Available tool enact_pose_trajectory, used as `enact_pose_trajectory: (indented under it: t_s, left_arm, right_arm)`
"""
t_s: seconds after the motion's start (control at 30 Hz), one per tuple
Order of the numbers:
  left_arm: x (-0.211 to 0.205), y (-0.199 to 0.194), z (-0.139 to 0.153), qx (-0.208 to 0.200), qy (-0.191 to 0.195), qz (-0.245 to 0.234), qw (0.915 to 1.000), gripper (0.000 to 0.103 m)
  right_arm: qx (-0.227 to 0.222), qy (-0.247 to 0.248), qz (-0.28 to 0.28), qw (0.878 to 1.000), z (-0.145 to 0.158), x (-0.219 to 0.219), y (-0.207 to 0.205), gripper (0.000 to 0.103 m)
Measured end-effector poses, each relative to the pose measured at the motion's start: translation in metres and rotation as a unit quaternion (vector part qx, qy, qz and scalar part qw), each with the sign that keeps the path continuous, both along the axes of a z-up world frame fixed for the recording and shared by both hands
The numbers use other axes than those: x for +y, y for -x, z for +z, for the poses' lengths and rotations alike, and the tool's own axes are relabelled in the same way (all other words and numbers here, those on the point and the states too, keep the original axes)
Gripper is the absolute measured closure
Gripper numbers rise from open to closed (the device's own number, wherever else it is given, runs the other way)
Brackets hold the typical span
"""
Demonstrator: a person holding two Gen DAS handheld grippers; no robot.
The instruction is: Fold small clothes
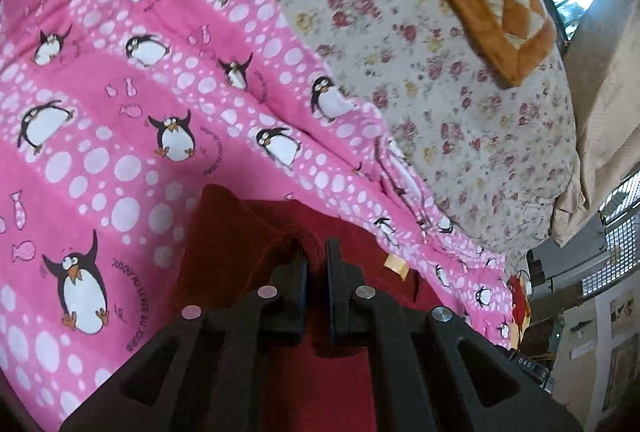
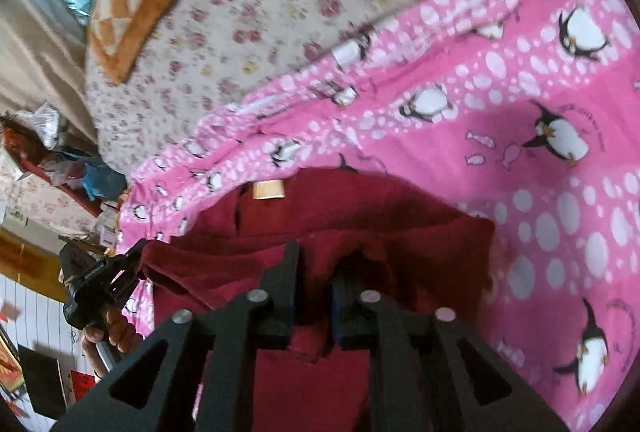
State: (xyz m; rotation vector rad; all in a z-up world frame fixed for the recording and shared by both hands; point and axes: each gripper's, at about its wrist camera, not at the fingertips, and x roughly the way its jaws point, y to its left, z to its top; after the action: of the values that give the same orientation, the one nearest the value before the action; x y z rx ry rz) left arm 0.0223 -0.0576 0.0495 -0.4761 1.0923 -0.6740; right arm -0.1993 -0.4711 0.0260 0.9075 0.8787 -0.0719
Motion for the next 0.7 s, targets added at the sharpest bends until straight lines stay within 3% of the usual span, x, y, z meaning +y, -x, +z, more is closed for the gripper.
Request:
enact_pose_trajectory:
  t_s: [0.07, 0.1, 0.13, 0.17, 0.2, 0.27, 0.37, 0.47, 0.53, 0.6, 0.63, 0.7]
  left_arm:
    - [0.005, -0.001, 0.001, 0.007, 0.010, -0.005, 0.9999, 0.103]
    - [0.010, -0.002, 0.004, 0.008, 0.023, -0.006, 0.9997, 0.102]
    - [0.014, -0.002, 0.007, 0.006, 0.031, -0.001, 0.9995, 0.090]
    - [0.019, -0.001, 0.012, -0.002, 0.031, 0.010, 0.9995, 0.075]
    - [0.026, 0.000, 0.017, -0.018, 0.030, 0.032, 0.9989, 0.069]
    - [0.034, 0.002, 0.021, -0.035, 0.035, 0.056, 0.9972, 0.065]
    - [0.034, 0.000, 0.018, -0.023, 0.030, 0.041, 0.9984, 0.065]
    - [0.022, 0.000, 0.008, -0.014, -0.015, 0.020, 0.9996, 0.065]
    - [0.009, -0.001, -0.005, 0.000, -0.066, -0.009, 0.9978, 0.065]
    - [0.005, 0.000, -0.016, 0.007, -0.093, -0.015, 0.9955, 0.065]
    - [0.006, 0.002, -0.017, 0.005, -0.099, -0.016, 0.9950, 0.065]
    - [0.008, 0.007, -0.013, -0.005, -0.103, -0.019, 0.9945, 0.065]
  right_arm:
    - [-0.014, -0.001, -0.008, 1.000, 0.002, -0.001, 0.005, 0.079]
    - [-0.028, 0.004, -0.017, 0.999, 0.008, 0.000, 0.011, 0.069]
    - [-0.038, 0.017, -0.030, 0.999, 0.014, 0.000, 0.018, 0.061]
    - [-0.047, 0.037, -0.047, 0.997, 0.022, 0.001, 0.027, 0.047]
    - [-0.055, 0.053, -0.054, 0.996, 0.028, 0.004, 0.034, 0.044]
    - [-0.070, 0.067, -0.038, 0.995, 0.039, 0.011, 0.038, 0.044]
    - [-0.072, 0.091, 0.008, 0.993, 0.045, 0.031, 0.027, 0.045]
    - [-0.036, 0.137, 0.027, 0.990, 0.034, 0.044, -0.001, 0.045]
    - [-0.011, 0.160, 0.013, 0.987, 0.019, 0.040, -0.020, 0.045]
    - [0.017, 0.167, -0.011, 0.986, 0.002, 0.029, -0.035, 0.045]
    - [0.045, 0.167, -0.015, 0.985, -0.011, 0.023, -0.044, 0.045]
    - [0.049, 0.178, -0.016, 0.983, -0.015, 0.021, -0.048, 0.045]
